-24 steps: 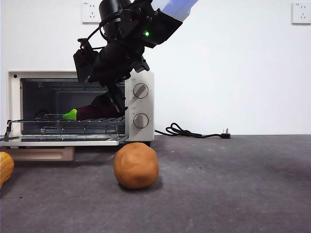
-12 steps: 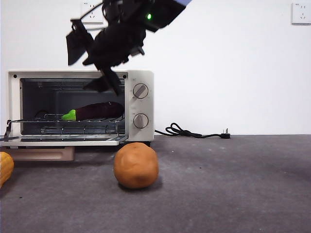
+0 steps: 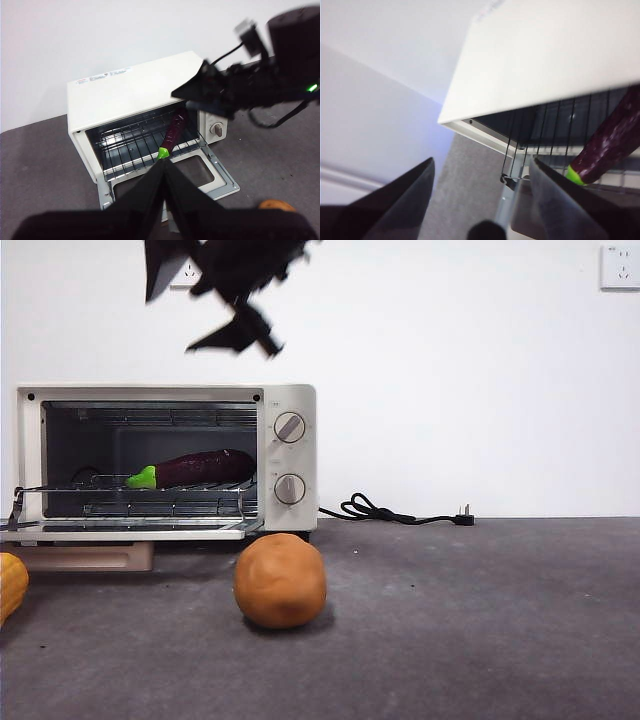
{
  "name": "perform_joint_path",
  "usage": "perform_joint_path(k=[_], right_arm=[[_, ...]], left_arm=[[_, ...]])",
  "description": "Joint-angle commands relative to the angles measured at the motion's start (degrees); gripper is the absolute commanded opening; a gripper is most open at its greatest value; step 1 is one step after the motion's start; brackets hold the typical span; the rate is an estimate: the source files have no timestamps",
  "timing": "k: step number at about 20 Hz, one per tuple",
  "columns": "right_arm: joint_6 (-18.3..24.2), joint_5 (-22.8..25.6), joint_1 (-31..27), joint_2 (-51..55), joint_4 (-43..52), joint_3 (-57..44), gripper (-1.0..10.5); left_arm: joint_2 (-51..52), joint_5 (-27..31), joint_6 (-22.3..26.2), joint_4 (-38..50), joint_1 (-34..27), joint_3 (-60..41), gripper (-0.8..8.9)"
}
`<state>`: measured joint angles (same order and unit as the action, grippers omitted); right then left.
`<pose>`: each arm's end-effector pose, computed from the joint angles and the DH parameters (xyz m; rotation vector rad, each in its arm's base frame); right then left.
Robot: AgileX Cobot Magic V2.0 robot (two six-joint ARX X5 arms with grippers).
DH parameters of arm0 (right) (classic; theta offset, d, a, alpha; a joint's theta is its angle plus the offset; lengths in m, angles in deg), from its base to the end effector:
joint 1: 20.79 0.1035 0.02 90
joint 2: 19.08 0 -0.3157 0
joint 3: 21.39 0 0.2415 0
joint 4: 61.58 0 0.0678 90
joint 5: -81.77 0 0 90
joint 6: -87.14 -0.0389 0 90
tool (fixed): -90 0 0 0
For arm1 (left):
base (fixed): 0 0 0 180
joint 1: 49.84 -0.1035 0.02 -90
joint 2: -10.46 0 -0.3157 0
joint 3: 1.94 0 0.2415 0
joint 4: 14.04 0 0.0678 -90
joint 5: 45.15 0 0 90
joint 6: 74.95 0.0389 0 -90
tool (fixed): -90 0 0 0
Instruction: Take the eggplant from the table,put the eggplant in the oven
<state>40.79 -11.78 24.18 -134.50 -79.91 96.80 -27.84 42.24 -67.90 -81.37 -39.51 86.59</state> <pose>0.3516 0.3547 0.3717 0.6563 0.5828 0.6835 0.0279 -0.0069 0.4534 0.1417 0.2843 -0.2423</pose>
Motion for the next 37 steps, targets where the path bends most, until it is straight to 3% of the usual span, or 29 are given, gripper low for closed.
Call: perform_joint_path(k=[1,7,10,16,27,32,37], right_arm=[[11.5,0.1,-0.5,4.6,-3.5,0.1,3.2],[26.9,2.6,-1.2,14.9,-15.2,0.1,3.2],[32.5,4.2,-1.6,19.9,-20.3,0.1,3.2],[39.3,6.1,-1.6,28.8,-29.8,0.1,3.2],[45.2,4.8,-1.6,39.6,-54.1,0.1,3.2],[45.9,-0.1,-1.6,40.7,-63.9,0.1,3.2],[46.6,-6.2,-1.5,40.6,-66.4,0.1,3.1]], left_arm=[[-0.1,0.7,0.7,0.4,0.4,-0.5,-0.05],[-0.2,1.1,0.9,1.2,0.5,-0.5,-0.06],[-0.4,1.1,0.9,1.6,0.5,-0.5,-0.05],[-0.9,1.1,0.9,1.6,0.5,-0.5,-0.06],[-1.9,1.1,0.9,1.2,0.5,-0.5,-0.06],[-2.2,1.1,0.9,1.2,0.5,-0.5,-0.06],[-2.2,1.2,0.9,1.1,0.5,-0.5,-0.06]])
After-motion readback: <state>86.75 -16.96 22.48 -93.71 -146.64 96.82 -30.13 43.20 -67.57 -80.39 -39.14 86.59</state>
